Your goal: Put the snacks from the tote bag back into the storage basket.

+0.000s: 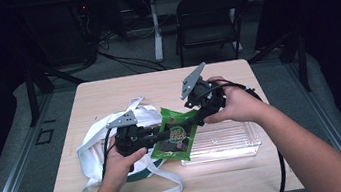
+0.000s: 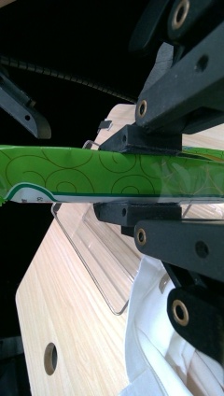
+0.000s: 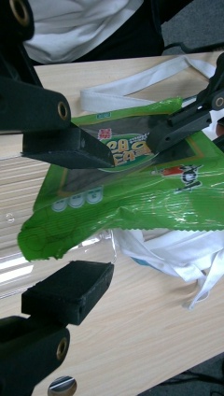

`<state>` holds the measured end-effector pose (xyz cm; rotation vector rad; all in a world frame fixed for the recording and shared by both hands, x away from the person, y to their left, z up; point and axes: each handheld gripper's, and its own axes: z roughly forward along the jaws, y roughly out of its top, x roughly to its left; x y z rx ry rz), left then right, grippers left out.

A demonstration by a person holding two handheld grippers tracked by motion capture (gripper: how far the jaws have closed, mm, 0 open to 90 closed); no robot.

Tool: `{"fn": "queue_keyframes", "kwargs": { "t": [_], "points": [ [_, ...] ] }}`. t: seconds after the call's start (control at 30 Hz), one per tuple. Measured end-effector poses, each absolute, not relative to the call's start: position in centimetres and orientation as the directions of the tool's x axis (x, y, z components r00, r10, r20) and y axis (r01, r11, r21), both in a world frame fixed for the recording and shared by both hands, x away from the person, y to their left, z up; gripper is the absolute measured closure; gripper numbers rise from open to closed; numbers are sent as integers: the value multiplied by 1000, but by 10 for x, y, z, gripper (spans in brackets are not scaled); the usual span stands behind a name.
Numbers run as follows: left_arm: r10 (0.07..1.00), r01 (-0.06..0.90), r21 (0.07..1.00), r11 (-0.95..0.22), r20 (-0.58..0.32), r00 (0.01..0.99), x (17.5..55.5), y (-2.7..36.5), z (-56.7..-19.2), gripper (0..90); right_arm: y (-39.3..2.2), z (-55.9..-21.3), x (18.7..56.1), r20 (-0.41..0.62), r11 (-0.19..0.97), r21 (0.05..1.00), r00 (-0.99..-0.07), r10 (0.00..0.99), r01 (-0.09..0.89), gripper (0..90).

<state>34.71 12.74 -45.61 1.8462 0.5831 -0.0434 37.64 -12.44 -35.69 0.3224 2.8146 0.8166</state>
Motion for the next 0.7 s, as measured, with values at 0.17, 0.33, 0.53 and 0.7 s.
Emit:
{"fn": "queue_keyframes", "kwargs": {
  "t": [0.17,0.33,0.53,0.7],
  "points": [
    [366,407,882,-236,-308,878,347,126,-456,723,-121,-359,377,-109,829,539,-963,246,151,453],
    [356,402,884,-238,-306,883,346,126,-456,723,-116,-363,377,-80,841,520,-971,224,151,478],
    [344,397,886,-242,-304,889,345,124,-456,723,-111,-366,378,-62,845,515,-977,205,145,512],
    [337,389,888,-246,-298,893,345,123,-456,723,-108,-368,377,-39,845,512,-979,198,150,573]
  ]
}}
